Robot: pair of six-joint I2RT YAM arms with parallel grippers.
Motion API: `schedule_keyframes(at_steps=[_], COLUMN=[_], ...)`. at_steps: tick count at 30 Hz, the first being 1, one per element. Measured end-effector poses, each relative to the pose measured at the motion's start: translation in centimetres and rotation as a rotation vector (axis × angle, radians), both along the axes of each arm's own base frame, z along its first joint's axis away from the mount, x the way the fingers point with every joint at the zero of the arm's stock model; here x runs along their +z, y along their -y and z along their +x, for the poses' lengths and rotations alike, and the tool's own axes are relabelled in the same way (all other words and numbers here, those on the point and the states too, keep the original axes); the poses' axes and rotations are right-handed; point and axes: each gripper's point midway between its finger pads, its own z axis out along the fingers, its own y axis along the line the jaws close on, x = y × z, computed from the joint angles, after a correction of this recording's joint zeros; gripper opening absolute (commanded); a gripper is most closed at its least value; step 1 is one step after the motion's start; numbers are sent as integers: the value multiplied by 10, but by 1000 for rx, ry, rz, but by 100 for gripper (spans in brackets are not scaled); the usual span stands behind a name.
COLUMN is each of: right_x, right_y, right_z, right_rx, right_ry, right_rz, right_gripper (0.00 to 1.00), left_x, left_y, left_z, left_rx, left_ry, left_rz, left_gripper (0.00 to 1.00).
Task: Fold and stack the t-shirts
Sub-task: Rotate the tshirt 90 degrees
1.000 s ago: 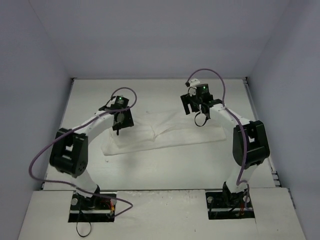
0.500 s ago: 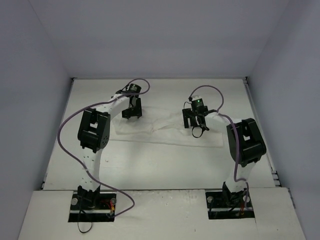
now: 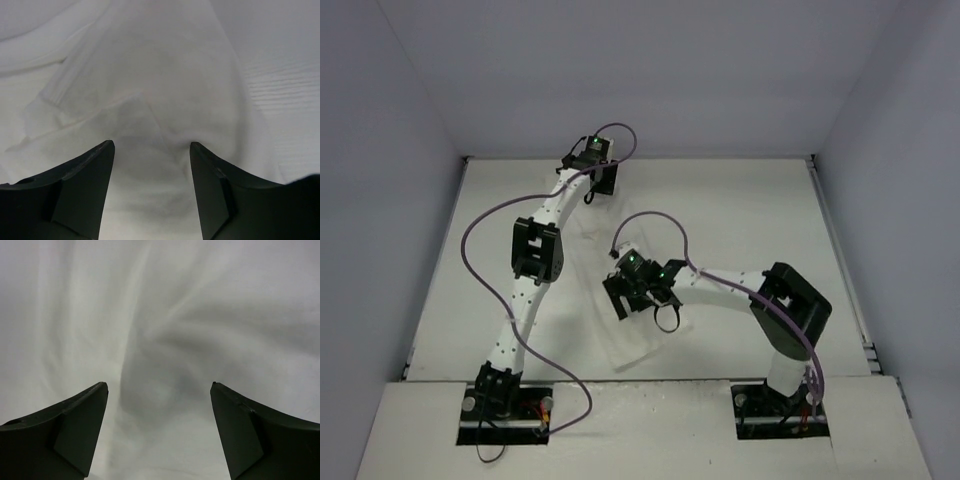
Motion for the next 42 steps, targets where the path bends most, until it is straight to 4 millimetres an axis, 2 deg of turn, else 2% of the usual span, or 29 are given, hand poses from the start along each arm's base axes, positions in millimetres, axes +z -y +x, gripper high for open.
schedule_keyframes(at_steps=[1, 3, 6, 9, 11, 13, 14, 16, 18, 21, 23, 25, 28, 29, 31, 34, 37, 40, 42], right_x=[4, 15, 49, 92, 112, 113, 108, 91, 70, 43, 36, 31, 28, 28, 30, 29, 26, 25, 26], right_y=[-5, -3, 7, 11, 10, 12, 13, 13, 18, 32, 42, 51, 66, 68, 69, 67, 65, 62, 58], right_z=[-9, -13, 4, 31, 48, 59, 64, 69, 71, 67, 64, 62, 53, 51, 50, 49, 47, 42, 41], right_rx=[24, 31, -4, -29, -24, -8, 8, 46, 80, 107, 102, 91, 78, 78, 86, 105, 113, 133, 166], right_ry=[-1, 13, 91, 201, 257, 278, 279, 262, 223, 172, 155, 148, 147, 152, 173, 180, 177, 181, 191], right_rz=[0, -6, 8, 52, 68, 47, 27, -18, -62, -115, -133, -138, -139, -136, -121, -101, -87, -88, -86], right_gripper=[81, 82, 81, 80, 78, 73, 72, 55, 50, 50, 50, 51, 55, 55, 55, 55, 55, 54, 54], left_x=[3, 12, 34, 83, 121, 159, 172, 188, 184, 144, 111, 86, 65, 63, 64, 61, 46, 27, 22], left_y=[-2, -10, -37, -79, -102, -120, -125, -124, -114, -96, -83, -69, -54, -50, -48, -46, -38, -31, -29], left_z=[2, 5, -1, -15, -29, -46, -61, -95, -133, -204, -252, -293, -349, -360, -367, -357, -348, -348, -343], left_rx=[2, 17, 64, 133, 173, 219, 237, 259, 263, 259, 260, 253, 232, 224, 234, 271, 291, 284, 282], left_ry=[8, 21, 31, 73, 121, 188, 202, 208, 180, 43, -84, -172, -251, -262, -262, -267, -301, -341, -350], left_rz=[-2, -11, -40, -64, -82, -112, -127, -168, -218, -280, -299, -311, -317, -323, -336, -342, -328, -277, -245], left_gripper=[60, 60, 61, 61, 61, 61, 61, 61, 61, 61, 61, 61, 61, 61, 61, 61, 61, 61, 61])
